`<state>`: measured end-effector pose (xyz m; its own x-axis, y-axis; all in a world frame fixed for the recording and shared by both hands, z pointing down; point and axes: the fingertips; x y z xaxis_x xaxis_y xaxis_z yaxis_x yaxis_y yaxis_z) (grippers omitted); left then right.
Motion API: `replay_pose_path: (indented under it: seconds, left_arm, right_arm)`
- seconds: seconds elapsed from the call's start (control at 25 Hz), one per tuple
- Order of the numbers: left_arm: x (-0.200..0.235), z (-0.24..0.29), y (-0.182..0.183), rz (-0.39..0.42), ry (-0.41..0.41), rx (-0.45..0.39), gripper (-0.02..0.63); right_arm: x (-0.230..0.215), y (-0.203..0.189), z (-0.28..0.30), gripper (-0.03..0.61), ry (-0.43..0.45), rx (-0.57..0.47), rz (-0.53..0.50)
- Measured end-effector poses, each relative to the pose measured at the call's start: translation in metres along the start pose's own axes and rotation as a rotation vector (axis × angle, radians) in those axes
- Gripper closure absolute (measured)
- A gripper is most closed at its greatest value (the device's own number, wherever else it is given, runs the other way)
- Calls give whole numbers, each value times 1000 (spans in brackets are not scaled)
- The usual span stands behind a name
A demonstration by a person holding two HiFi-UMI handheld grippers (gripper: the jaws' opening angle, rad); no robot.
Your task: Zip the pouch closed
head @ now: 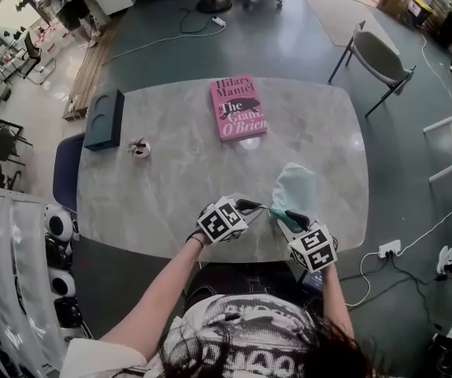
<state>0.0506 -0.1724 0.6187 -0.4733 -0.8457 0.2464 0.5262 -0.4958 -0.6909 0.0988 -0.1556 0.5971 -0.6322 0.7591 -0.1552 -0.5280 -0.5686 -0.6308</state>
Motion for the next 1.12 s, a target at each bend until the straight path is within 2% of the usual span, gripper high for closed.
replay_pose_path:
  seconds: [0.24,0.48,0.6,0.68,1.12]
  left_arm:
    - [-11,8,10,0,-27,-11,592]
    - [-19,12,15,5,-53,-10,595]
    - [-21,13,16,7,-62,-11,595]
    - [-23,13,15,12,-71,-12,595]
    - [-33,11,6,58,-151,18,600]
  right_arm:
    - [15,-15,17,476,38,30,176]
    - [7,-13,21,501,42,-21,345]
    - [5,-12,19,524,34,-27,370]
    - [4,-14,18,571,19,-24,361]
    - [6,-25,15,574,50,-18,433]
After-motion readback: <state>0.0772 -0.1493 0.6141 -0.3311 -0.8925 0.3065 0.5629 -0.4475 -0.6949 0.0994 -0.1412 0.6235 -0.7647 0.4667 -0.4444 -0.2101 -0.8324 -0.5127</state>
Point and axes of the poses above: the fingertips, and each gripper's own axes: z forward along the fingers, x to its left, y out of its top, and after that the axes turned 4 degrees about x, right-handed
